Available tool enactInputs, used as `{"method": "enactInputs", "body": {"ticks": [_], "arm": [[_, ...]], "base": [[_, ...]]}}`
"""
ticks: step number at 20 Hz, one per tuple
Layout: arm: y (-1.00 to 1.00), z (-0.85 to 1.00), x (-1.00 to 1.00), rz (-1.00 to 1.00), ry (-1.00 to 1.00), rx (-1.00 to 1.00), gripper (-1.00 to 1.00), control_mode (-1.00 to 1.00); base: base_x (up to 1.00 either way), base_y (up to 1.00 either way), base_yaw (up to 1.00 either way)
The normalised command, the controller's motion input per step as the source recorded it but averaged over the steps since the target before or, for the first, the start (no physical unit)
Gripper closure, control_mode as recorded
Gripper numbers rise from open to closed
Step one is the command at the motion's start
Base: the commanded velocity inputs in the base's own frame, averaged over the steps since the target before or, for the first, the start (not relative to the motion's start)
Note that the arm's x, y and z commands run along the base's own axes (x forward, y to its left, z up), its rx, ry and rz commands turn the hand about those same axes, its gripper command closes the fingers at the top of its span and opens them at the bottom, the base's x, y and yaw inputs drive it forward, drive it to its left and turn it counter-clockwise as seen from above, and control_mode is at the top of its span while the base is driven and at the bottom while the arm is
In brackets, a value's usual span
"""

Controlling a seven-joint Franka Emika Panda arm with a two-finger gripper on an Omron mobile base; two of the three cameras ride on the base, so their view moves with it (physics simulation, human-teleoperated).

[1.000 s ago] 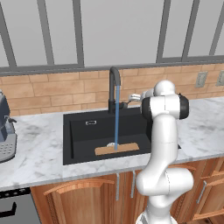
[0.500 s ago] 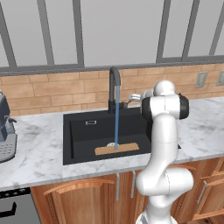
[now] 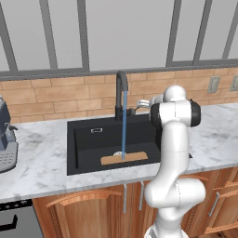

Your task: Turn on the sink faucet with hot water and rinse the cutting board for ten seconds, then turn off the faucet. Push the cutting board to reach the water if necessary.

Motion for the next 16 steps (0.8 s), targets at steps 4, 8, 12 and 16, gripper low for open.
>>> {"method": "enactInputs", "body": {"ticks": [4, 8, 12, 16], "arm": [[0.0, 0.0, 0.0, 0.0, 0.0, 0.0, -1.0, -1.0], [0.0, 0.0, 0.0, 0.0, 0.0, 0.0, -1.0, -1.0], [0.0, 0.0, 0.0, 0.0, 0.0, 0.0, -1.0, -1.0], [0.0, 0.0, 0.0, 0.0, 0.0, 0.0, -1.0, -1.0]], "base": [[0.0, 0.0, 0.0], [0.0, 0.0, 0.0], [0.0, 0.0, 0.0], [0.0, 0.0, 0.0]]}}
